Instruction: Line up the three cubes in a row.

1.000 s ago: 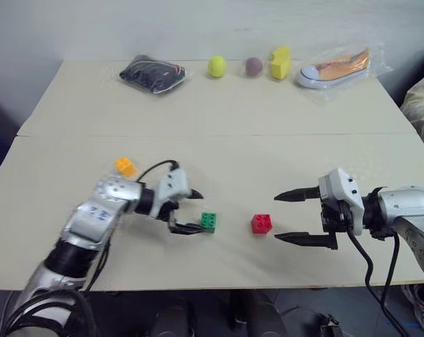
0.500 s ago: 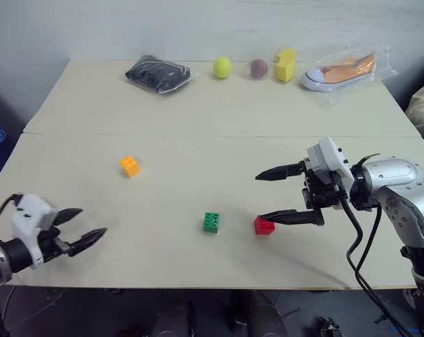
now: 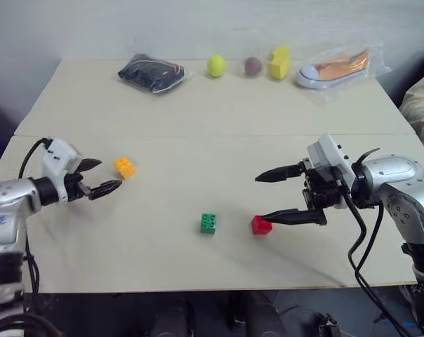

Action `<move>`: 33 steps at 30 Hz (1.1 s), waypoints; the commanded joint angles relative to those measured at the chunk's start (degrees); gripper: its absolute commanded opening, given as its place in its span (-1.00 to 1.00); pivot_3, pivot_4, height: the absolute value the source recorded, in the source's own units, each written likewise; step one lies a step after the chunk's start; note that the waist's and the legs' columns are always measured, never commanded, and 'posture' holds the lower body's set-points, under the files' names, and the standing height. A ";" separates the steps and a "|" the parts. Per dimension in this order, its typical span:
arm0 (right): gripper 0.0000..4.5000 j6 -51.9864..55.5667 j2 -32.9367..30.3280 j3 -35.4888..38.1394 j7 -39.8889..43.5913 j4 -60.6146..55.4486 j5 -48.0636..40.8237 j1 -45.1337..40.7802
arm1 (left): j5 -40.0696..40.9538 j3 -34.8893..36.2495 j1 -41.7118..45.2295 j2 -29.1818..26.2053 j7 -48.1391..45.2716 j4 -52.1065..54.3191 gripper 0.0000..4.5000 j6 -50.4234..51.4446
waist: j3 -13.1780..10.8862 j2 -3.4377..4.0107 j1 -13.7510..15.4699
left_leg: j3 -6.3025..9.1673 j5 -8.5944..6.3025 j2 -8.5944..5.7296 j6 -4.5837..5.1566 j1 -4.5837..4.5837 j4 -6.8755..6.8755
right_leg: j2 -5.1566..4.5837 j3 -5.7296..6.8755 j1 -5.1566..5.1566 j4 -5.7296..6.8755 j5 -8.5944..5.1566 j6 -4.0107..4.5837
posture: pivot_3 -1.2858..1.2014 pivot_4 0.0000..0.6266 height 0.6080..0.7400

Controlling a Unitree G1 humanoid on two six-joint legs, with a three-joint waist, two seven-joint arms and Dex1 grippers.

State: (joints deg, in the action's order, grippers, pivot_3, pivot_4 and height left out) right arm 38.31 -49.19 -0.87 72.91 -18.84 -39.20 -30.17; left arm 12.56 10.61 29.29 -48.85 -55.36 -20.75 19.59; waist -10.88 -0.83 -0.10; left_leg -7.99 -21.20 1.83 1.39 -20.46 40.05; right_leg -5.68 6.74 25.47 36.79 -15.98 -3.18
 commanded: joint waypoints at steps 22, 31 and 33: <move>1.00 -0.81 -1.50 3.46 -5.15 -6.23 -1.31 3.49 | -7.20 -9.22 18.30 2.38 -13.08 -28.07 -0.32 -17.16 | 0.01 -0.07 0.00 | -0.17 0.01 0.00 0.03 0.05 0.03 | 0.05 0.02 0.04 0.05 0.03 -0.05 | 0.03 -0.52 1.00; 1.00 -3.87 -6.56 4.00 -0.68 -6.23 1.05 8.69 | -4.43 -15.42 3.27 -2.47 -28.95 4.35 -0.32 -14.78 | 0.01 -0.07 0.07 | -0.16 0.00 0.04 0.01 0.06 0.07 | 0.02 -0.34 0.03 0.04 0.02 -0.04 | 0.03 -0.52 1.00; 1.00 -3.61 -7.00 5.19 -1.01 -6.74 0.61 9.84 | -3.91 -15.93 3.14 -1.79 -28.86 5.62 -0.32 -14.49 | 0.00 -0.07 0.13 | -0.15 0.01 0.04 0.03 0.06 0.19 | 0.01 -0.48 0.03 -0.06 0.02 -0.04 | 0.03 -0.52 1.00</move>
State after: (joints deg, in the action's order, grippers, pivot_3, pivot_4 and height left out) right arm 35.27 -55.02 1.40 71.80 -23.84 -37.72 -20.65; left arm 7.89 -5.88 31.81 -50.21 -84.08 -17.65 5.47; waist -10.88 -0.90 0.03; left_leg -8.12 -21.18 1.87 1.42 -20.40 40.24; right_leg -5.68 6.22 25.50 36.73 -15.96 -3.22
